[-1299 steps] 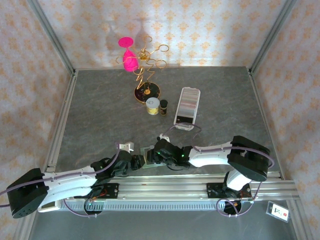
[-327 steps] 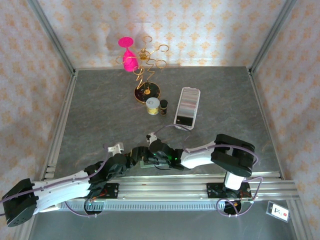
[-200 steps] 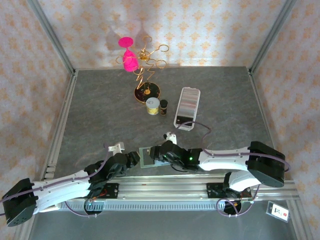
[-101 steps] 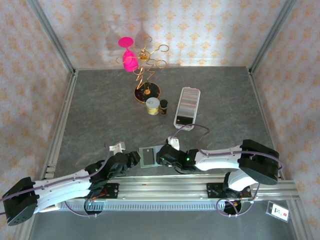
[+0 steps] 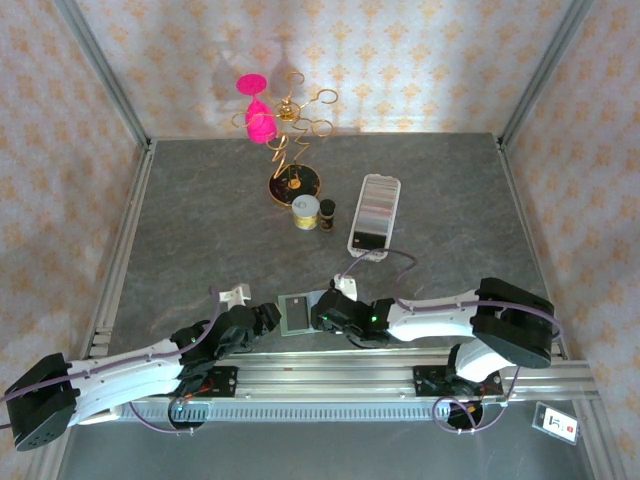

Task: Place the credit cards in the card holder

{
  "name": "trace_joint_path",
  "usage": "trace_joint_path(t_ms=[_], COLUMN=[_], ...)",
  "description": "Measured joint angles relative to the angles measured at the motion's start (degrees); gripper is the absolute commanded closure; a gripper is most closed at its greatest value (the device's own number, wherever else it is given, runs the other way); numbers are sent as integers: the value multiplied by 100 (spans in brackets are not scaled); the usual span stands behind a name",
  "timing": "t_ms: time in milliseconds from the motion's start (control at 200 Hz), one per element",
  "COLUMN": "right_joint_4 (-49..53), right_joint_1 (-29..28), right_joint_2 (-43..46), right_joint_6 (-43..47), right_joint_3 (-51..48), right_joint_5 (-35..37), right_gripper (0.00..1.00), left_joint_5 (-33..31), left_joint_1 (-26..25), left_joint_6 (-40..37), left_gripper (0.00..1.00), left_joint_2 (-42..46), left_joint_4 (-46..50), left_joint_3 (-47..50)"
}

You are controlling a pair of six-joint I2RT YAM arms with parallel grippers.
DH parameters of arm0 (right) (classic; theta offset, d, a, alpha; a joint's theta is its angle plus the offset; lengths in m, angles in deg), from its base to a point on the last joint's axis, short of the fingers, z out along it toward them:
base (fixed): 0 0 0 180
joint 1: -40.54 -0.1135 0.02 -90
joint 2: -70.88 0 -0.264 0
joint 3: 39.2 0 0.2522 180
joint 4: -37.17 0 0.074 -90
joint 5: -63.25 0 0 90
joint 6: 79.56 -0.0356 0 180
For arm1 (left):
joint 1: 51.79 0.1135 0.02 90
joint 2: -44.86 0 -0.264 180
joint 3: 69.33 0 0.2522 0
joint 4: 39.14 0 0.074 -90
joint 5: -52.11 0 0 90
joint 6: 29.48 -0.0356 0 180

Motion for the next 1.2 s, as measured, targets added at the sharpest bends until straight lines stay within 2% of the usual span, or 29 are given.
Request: trace_joint_path(t_ms=[430, 951, 1196], right_joint_4=[-70, 356, -273], right_joint_1=[0, 0, 0], right_joint_2=[-122, -114, -168], right_joint_6=[-20, 68, 116], right_joint_3=[162, 533, 616], right_joint_5=[-195, -236, -728], right_gripper=[39, 38, 38], left_joint_5=[2, 4, 4], left_joint_1=[0, 0, 0], left_joint_6=[0, 4, 13], left_gripper=[60, 62, 62], left_joint_2=[0, 0, 146], left_joint_4=[-105, -140, -70], left_joint_3=[46, 68, 90])
